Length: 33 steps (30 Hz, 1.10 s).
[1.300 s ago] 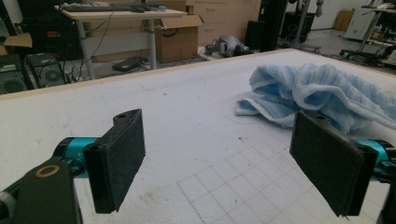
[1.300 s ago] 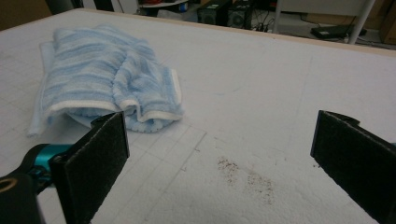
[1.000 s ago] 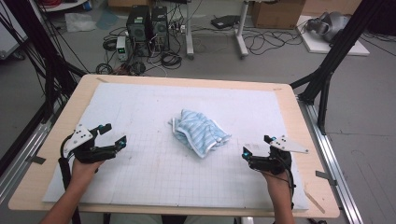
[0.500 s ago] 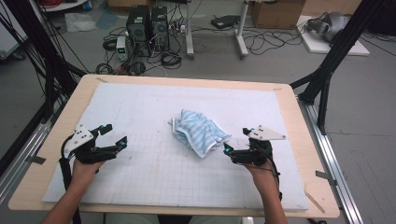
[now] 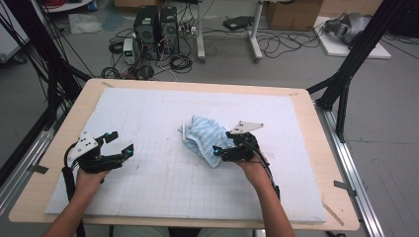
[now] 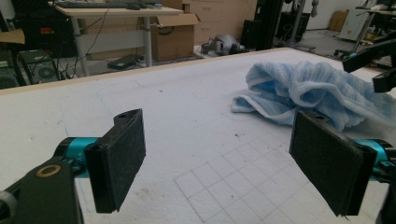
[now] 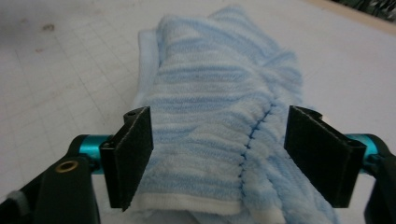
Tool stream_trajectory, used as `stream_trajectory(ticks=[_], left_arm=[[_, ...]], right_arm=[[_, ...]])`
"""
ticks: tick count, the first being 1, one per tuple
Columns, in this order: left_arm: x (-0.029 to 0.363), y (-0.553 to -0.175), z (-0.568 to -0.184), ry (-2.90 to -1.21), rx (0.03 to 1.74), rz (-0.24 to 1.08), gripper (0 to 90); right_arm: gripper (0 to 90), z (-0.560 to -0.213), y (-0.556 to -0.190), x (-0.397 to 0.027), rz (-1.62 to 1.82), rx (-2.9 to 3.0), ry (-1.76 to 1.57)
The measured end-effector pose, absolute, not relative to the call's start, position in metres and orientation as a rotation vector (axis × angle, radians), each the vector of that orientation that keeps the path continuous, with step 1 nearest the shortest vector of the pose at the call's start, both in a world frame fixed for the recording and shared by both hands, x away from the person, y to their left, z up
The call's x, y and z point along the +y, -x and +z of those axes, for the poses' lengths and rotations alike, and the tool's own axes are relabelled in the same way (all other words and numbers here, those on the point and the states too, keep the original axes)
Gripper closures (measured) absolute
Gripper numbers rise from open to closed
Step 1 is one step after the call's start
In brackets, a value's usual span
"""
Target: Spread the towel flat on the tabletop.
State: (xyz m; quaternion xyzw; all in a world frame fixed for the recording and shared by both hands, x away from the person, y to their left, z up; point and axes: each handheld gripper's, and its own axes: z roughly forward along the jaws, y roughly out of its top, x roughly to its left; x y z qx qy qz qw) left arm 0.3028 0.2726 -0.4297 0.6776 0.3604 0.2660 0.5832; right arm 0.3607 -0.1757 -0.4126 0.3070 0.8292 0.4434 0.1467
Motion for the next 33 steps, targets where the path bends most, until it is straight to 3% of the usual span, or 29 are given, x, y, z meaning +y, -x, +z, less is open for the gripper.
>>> stream_trajectory(ticks=[7,9,12,15,24,33], left_arm=[[0.271,-0.304,-0.431,-1.584,0.842,0.611,19.3],[0.272,-0.304,-0.431,-1.589,0.843,0.612,19.3],[0.273,-0.305,-0.432,-1.584,0.851,0.609,19.6],[0.274,-0.305,-0.432,-1.585,0.855,0.611,20.1],[0.277,-0.306,-0.43,-1.567,0.872,0.623,20.4],[0.28,-0.306,-0.43,-1.565,0.881,0.628,20.4]], right_arm=[[31.9,-0.431,-0.379,-0.154,1.107,2.486,-0.905],[39.7,-0.432,-0.382,-0.152,1.092,2.488,-0.896],[60.9,-0.431,-0.381,-0.152,1.089,2.497,-0.89],[75.1,-0.427,-0.379,-0.153,1.128,2.502,-0.883],[77.9,-0.391,-0.381,-0.139,1.499,2.508,-0.803],[78.1,-0.375,-0.431,-0.108,1.42,2.432,-0.97]])
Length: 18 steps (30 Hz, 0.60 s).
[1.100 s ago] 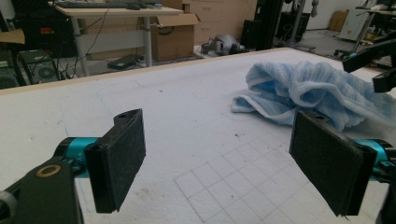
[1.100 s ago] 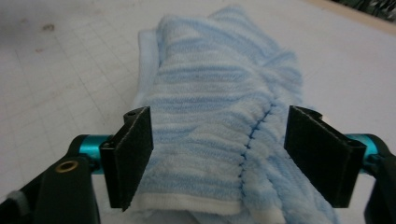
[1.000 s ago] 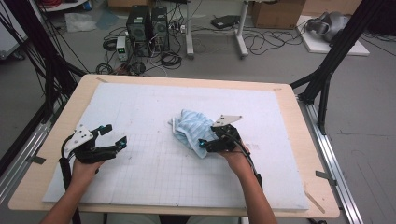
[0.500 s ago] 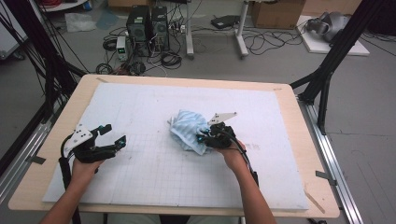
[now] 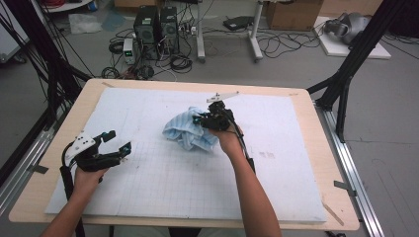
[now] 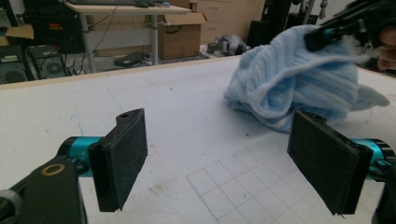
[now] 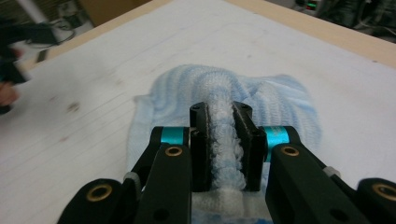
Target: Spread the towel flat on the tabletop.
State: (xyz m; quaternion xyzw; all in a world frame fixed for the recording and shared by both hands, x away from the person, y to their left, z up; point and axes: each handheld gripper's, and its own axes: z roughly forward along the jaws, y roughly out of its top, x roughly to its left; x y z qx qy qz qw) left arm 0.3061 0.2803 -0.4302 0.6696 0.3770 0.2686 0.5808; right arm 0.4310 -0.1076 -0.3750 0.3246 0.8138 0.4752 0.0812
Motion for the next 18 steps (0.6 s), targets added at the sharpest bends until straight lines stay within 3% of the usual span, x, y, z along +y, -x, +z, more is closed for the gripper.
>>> stream_trajectory(ticks=[15,18], left_arm=[[0.282,-0.306,-0.431,-1.565,0.885,0.623,20.4],[0.282,-0.306,-0.431,-1.564,0.884,0.623,20.5]], right_arm=[[77.9,-0.405,-0.494,-0.094,1.131,2.251,-1.205],[72.4,-0.412,-0.498,-0.099,1.111,2.242,-1.261]])
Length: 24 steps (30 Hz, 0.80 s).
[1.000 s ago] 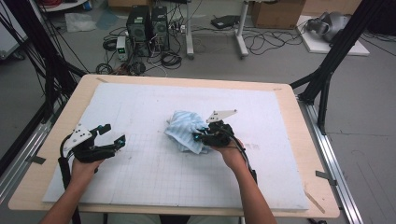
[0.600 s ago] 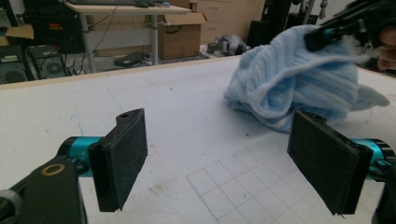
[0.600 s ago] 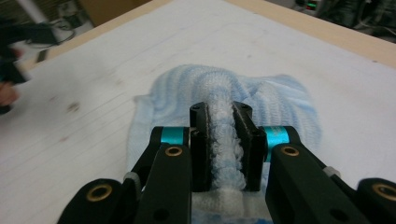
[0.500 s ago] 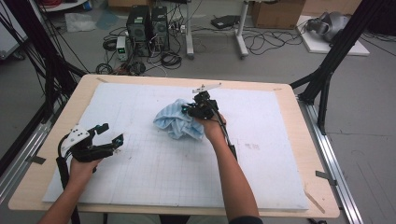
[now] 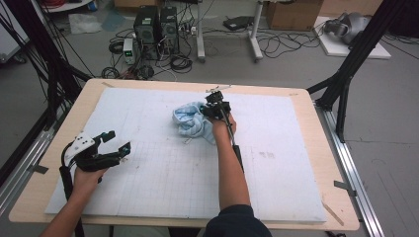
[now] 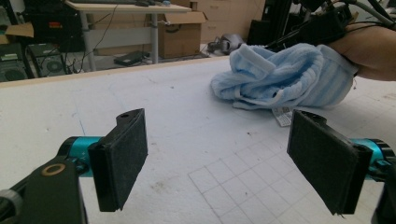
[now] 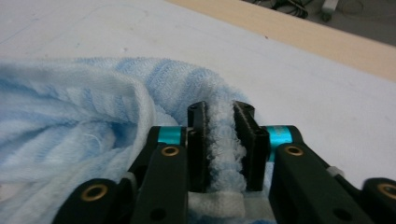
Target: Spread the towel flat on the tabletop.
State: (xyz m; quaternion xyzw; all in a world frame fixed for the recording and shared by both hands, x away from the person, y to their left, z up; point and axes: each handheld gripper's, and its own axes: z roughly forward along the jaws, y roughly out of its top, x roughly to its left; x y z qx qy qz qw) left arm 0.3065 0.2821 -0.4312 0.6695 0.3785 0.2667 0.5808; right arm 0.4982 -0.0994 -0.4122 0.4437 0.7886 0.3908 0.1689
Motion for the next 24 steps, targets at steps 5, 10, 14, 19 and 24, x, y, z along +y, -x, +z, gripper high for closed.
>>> stream_trajectory(ticks=[5,10,14,19,24], left_arm=[[0.285,-0.307,-0.431,-1.563,0.89,0.624,20.6],[0.286,-0.306,-0.43,-1.553,0.898,0.631,20.6],[0.285,-0.306,-0.43,-1.554,0.895,0.63,20.6],[0.284,-0.306,-0.43,-1.557,0.894,0.627,20.5],[0.283,-0.307,-0.43,-1.559,0.89,0.629,20.6]], right_arm=[[50.9,-0.399,-0.493,-0.109,1.175,2.189,-1.277],[39.8,-0.373,-0.473,-0.12,1.276,2.128,-1.225],[35.4,-0.362,-0.451,-0.125,1.316,2.161,-1.151],[33.8,-0.365,-0.423,-0.124,1.373,2.255,-1.047],[32.3,-0.389,-0.412,-0.113,1.286,2.37,-1.018]])
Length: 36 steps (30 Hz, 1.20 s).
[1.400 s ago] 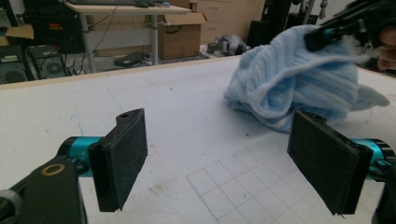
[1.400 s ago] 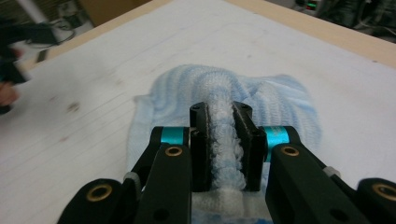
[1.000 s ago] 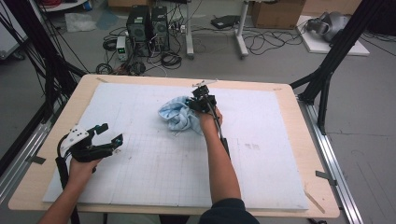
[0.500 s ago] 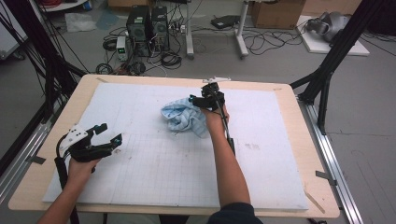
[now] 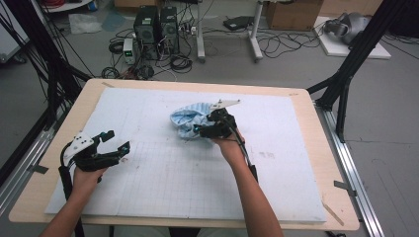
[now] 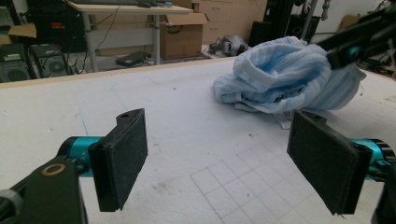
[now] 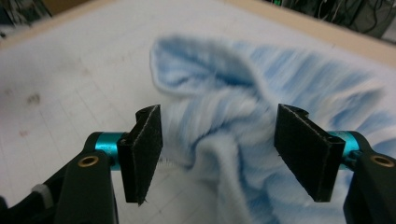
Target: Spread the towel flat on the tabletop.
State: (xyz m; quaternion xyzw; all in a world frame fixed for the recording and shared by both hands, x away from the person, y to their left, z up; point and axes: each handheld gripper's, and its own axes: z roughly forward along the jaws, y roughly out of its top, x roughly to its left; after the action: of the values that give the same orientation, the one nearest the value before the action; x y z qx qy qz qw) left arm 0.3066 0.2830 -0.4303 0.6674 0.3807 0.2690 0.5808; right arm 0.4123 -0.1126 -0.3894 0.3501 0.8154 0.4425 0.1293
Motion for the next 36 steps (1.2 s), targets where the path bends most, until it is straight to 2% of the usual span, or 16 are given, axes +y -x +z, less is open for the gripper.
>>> stream_trajectory(ticks=[2,3,5,6,7,9,24,25,26,28,29,31,36], left_arm=[[0.282,-0.307,-0.431,-1.558,0.889,0.625,20.5],[0.282,-0.307,-0.431,-1.561,0.888,0.625,20.5],[0.282,-0.307,-0.431,-1.563,0.889,0.626,20.6],[0.283,-0.306,-0.431,-1.561,0.892,0.626,20.6],[0.283,-0.306,-0.431,-1.561,0.892,0.628,20.6],[0.285,-0.307,-0.431,-1.559,0.898,0.63,20.6],[0.285,-0.307,-0.43,-1.56,0.898,0.634,20.6],[0.284,-0.307,-0.43,-1.562,0.893,0.629,20.6],[0.283,-0.307,-0.43,-1.564,0.891,0.627,20.9],[0.279,-0.308,-0.428,-1.577,0.875,0.624,22.1],[0.277,-0.308,-0.427,-1.579,0.865,0.616,22.8],[0.273,-0.31,-0.424,-1.589,0.843,0.593,24.0],[0.257,-0.32,-0.413,-1.618,0.768,0.512,28.4]], right_arm=[[35.5,-0.401,-0.413,-0.109,1.229,2.392,-1.035],[41.8,-0.408,-0.415,-0.108,1.219,2.404,-1.056],[61.5,-0.416,-0.419,-0.108,1.226,2.424,-1.081],[68.2,-0.419,-0.42,-0.109,1.249,2.434,-1.091],[72.0,-0.421,-0.42,-0.11,1.278,2.443,-1.093],[74.1,-0.42,-0.416,-0.108,1.318,2.491,-1.05],[74.1,-0.412,-0.339,-0.118,1.509,2.634,-0.761],[71.7,-0.412,-0.337,-0.119,1.484,2.633,-0.753],[64.9,-0.414,-0.335,-0.12,1.457,2.621,-0.77],[45.7,-0.416,-0.336,-0.126,1.485,2.577,-0.834],[39.8,-0.414,-0.335,-0.13,1.511,2.542,-0.862],[36.9,-0.409,-0.332,-0.143,1.594,2.465,-0.896],[38.9,-0.404,-0.325,-0.174,1.557,2.358,-0.956]])
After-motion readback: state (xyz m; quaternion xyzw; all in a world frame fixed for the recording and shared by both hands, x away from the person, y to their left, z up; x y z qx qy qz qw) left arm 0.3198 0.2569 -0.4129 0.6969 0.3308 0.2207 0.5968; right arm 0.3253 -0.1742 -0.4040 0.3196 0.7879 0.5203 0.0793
